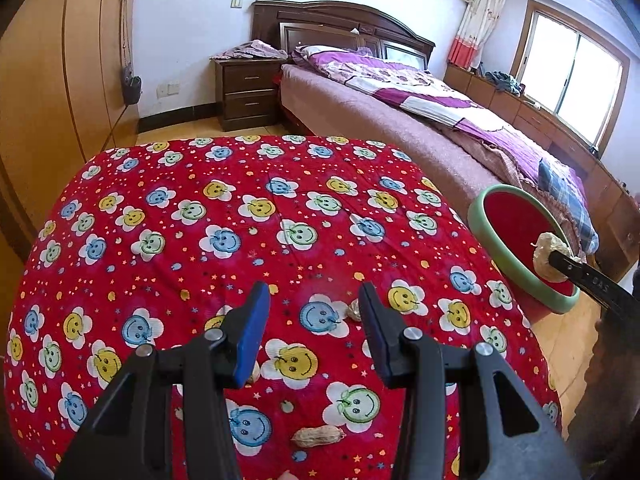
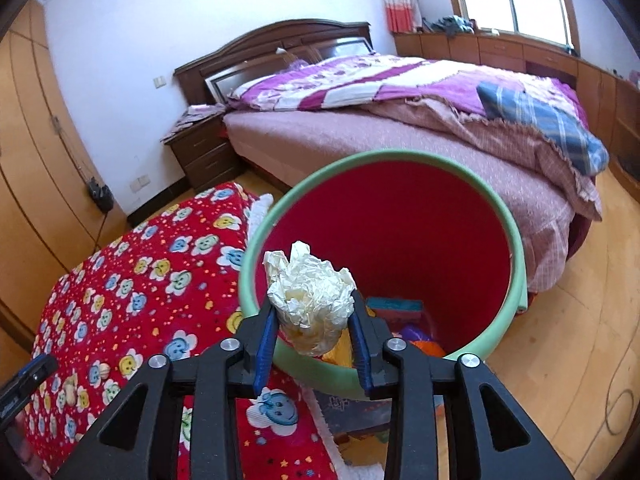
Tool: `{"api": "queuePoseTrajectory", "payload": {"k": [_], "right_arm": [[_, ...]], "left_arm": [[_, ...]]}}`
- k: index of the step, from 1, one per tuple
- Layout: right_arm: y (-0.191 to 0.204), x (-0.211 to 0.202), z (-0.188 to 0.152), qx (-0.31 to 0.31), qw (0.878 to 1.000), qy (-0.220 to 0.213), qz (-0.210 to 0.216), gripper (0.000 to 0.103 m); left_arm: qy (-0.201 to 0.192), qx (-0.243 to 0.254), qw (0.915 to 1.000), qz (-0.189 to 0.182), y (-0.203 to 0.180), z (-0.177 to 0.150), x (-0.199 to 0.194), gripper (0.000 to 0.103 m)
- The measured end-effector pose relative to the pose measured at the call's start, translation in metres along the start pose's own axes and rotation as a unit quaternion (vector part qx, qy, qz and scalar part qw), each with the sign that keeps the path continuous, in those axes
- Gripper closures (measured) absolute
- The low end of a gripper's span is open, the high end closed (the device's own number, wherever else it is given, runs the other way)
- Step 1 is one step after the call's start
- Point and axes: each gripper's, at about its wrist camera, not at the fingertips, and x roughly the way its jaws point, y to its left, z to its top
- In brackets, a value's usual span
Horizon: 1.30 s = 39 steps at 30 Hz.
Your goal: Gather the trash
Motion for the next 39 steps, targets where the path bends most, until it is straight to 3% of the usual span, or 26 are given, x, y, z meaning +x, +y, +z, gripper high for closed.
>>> {"api": "queuePoseTrajectory", "payload": {"k": [2, 6, 17, 22, 39], "right_arm": [[-0.003, 0.002, -0.001, 0.006, 1.0, 0.003, 0.004, 0.062], [-0.003, -0.001, -0.001, 0.011, 1.0, -0.003, 0.008, 0.038], [0.025, -0.034, -0.009, -0.01, 0.999, -0.027, 0.021, 0.037], [0.044, -0.05, -0.018, -0.021, 0.999, -0.032, 0.038, 0.031], [0.102, -0.081, -0.072, -0.092, 0.992, -0.033, 0.077, 0.031]], "left_arm": [[0.0, 0.0, 1.0, -0.001, 0.0, -0.001, 0.0, 0.057], [0.0, 0.001, 1.0, -0.003, -0.001, -0.002, -0.001, 0.057], [-0.013, 0.008, 0.9999, 0.006, -0.002, -0.005, -0.012, 0.057], [-0.019, 0.009, 0.9997, 0.008, -0.001, -0.008, -0.019, 0.057], [-0.03, 0.008, 0.9993, 0.021, -0.001, -0.02, -0.036, 0.057]]}}
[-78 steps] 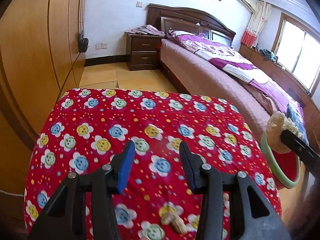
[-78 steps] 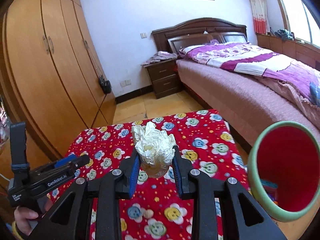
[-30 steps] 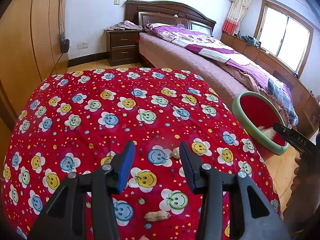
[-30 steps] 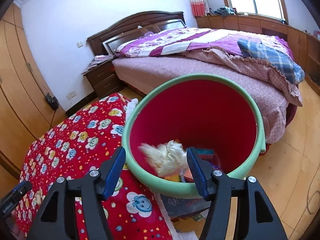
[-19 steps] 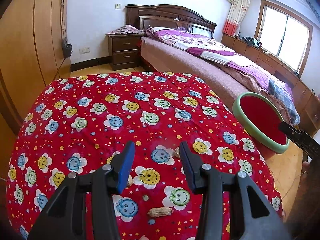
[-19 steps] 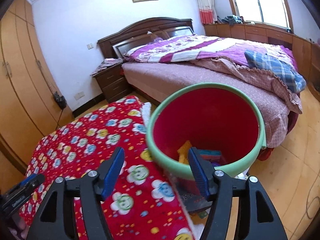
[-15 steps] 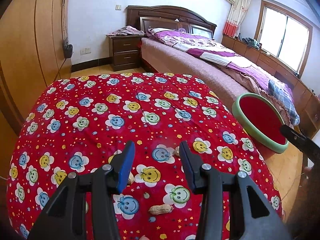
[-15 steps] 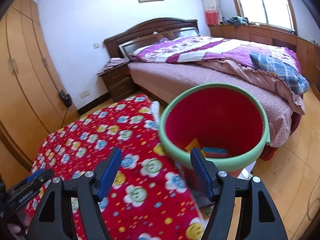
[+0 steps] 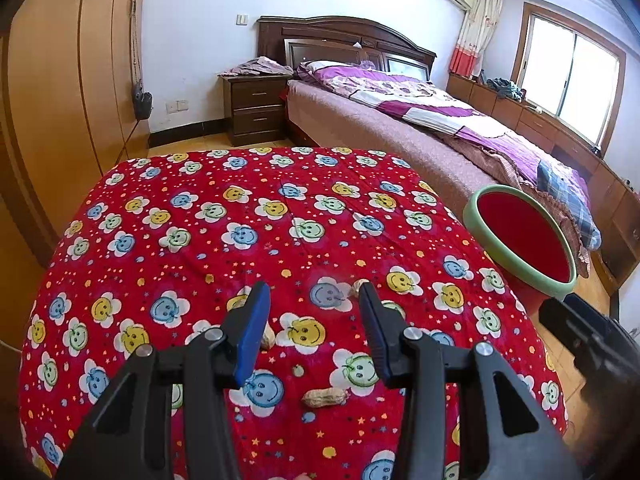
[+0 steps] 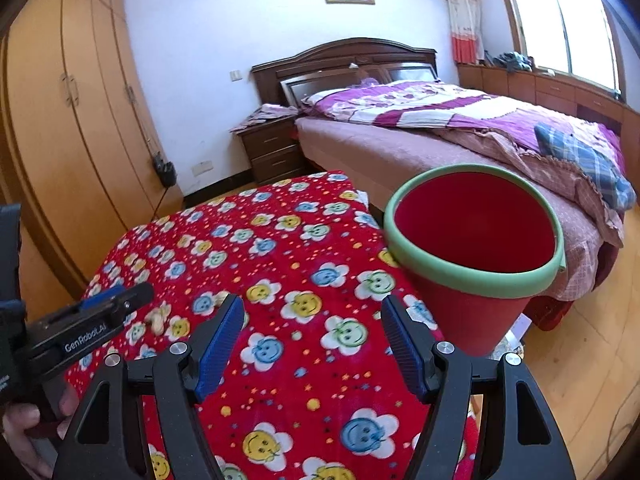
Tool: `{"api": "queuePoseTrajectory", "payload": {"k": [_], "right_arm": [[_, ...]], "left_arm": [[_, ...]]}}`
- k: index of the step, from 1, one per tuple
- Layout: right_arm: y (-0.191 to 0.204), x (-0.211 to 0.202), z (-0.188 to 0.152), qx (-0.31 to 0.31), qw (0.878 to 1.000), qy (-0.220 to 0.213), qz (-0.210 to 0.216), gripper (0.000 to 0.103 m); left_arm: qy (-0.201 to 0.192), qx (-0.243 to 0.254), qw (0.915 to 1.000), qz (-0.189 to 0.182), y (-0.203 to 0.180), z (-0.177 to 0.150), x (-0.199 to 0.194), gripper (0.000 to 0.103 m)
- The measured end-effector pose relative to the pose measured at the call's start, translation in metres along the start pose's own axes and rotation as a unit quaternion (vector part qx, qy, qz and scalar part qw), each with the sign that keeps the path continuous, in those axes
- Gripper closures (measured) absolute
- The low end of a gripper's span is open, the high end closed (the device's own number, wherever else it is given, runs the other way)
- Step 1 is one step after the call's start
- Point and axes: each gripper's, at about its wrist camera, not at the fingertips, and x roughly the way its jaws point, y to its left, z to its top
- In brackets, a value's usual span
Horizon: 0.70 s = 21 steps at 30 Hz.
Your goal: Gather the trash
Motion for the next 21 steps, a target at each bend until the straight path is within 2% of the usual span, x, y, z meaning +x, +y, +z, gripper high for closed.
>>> {"api": "queuePoseTrajectory", "payload": {"k": [6, 21], "right_arm": [[0.0046, 0.0033, -0.0062, -0.006, 1.0, 0.007, 0.004, 0.031], [0.0029, 0.0032, -0.009, -0.003, 1.0, 0.01, 0.005, 0.031]], "left_arm": [[-0.004, -0.001, 0.9999, 0.012, 0.0023, -0.0054, -0.0045, 0.057], [-0.005, -0.002, 0.9999, 0.015, 0.0018, -0.0077, -0.0066, 0.057]]}}
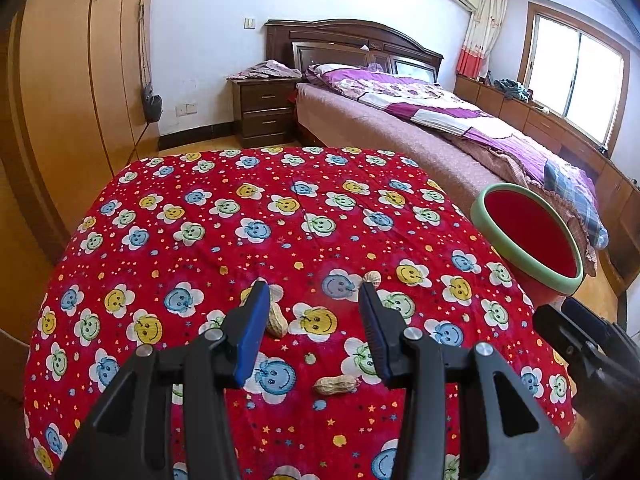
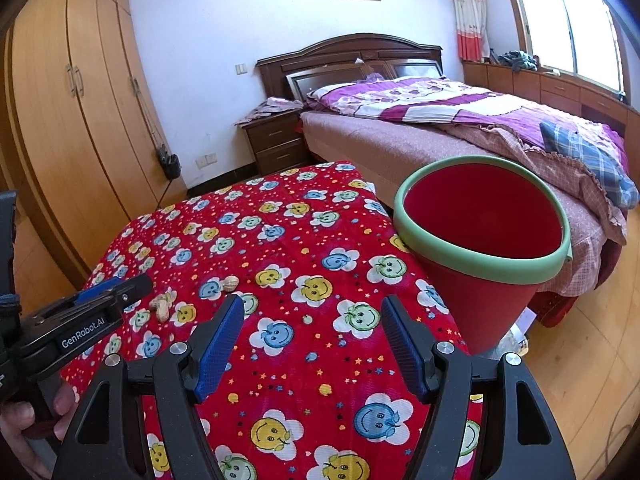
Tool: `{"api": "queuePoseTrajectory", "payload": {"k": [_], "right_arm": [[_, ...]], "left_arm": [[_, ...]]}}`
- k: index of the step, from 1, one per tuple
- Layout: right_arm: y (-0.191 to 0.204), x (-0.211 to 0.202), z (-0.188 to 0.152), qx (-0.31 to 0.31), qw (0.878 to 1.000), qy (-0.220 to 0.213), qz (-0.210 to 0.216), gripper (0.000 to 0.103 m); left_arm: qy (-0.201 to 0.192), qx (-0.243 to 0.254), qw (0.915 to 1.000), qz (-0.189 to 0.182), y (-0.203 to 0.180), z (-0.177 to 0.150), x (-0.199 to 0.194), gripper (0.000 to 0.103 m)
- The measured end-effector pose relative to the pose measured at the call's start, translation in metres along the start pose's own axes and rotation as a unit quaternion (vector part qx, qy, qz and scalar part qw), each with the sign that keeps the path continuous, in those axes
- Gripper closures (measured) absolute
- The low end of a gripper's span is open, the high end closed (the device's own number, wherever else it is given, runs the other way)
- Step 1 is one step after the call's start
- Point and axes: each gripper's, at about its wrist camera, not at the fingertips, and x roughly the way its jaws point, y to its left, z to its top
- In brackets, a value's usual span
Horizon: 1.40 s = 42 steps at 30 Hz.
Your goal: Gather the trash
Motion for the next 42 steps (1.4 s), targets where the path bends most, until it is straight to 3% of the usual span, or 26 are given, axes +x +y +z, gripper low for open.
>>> {"api": "queuePoseTrajectory", "payload": {"k": [42], "right_arm": [[0.0026, -0.0002, -0.0007, -0.001, 1.0, 0.0, 0.001, 0.031]], "left_arm": [[-0.003, -0.002, 1.0, 0.002, 0.0037, 0.0005, -0.0041, 0.057]]}}
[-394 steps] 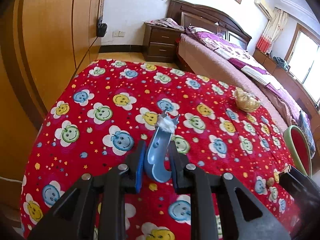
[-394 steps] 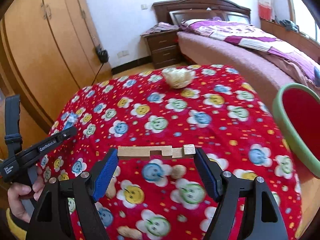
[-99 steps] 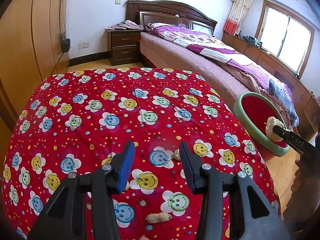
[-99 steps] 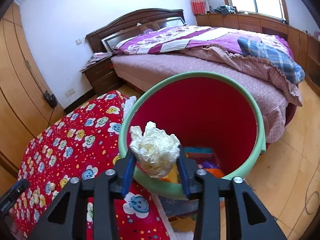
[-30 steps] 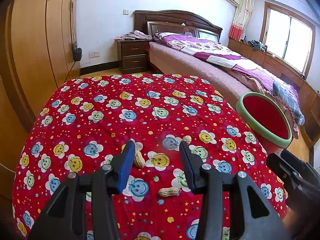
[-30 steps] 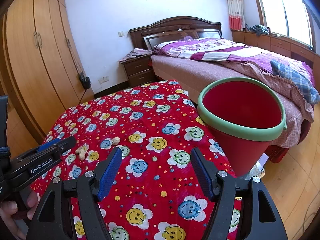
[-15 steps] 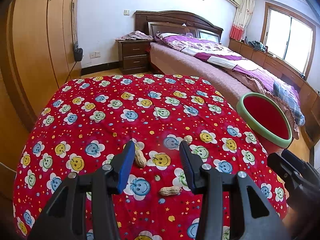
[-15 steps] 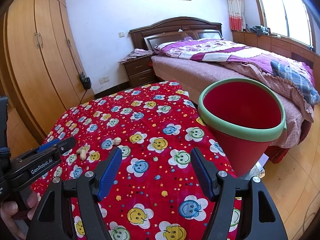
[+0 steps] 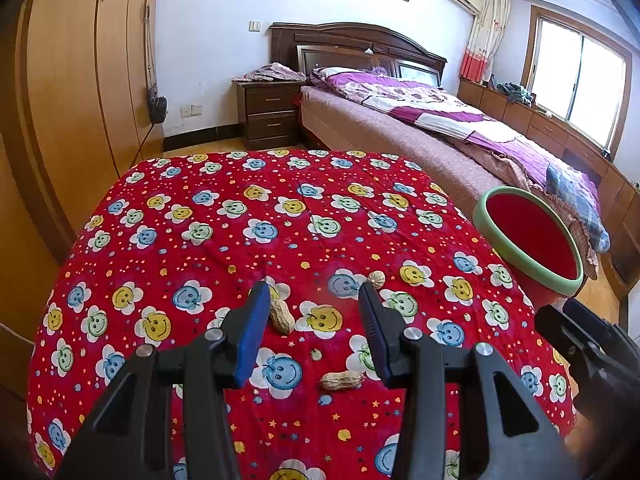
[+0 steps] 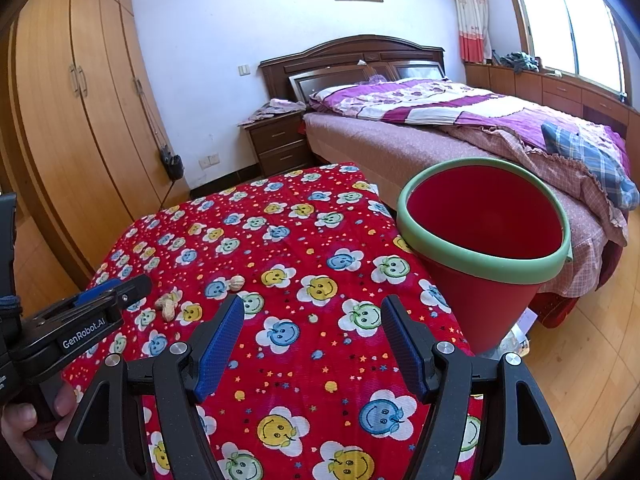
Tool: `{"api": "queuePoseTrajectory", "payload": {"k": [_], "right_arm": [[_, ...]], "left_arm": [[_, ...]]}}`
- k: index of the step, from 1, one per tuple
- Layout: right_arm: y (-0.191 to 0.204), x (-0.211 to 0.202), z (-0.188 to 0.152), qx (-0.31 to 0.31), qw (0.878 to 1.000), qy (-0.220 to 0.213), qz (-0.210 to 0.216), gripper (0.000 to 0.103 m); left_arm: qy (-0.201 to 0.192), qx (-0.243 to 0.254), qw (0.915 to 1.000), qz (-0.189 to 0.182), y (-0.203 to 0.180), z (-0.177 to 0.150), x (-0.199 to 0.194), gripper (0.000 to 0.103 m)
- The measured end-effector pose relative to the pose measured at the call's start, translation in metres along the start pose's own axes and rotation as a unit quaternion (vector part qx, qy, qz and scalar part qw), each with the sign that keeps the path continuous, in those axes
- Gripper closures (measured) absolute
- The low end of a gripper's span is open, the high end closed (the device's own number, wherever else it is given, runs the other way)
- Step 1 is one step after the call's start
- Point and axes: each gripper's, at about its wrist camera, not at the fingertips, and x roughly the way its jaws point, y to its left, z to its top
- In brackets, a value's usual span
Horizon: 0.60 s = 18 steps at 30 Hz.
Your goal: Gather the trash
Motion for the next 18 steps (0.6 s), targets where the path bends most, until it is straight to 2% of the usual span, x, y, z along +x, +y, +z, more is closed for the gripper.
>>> {"api": "queuePoseTrajectory", "payload": {"k": [18], "right_arm": [[0.0032, -0.0092, 0.0037, -0.002, 1.0, -0.011, 0.002, 0.031]], "left_arm": [[-0.006, -0.002, 1.0, 0.002, 0.0039, 0.0046, -0.0053, 0.057]]}}
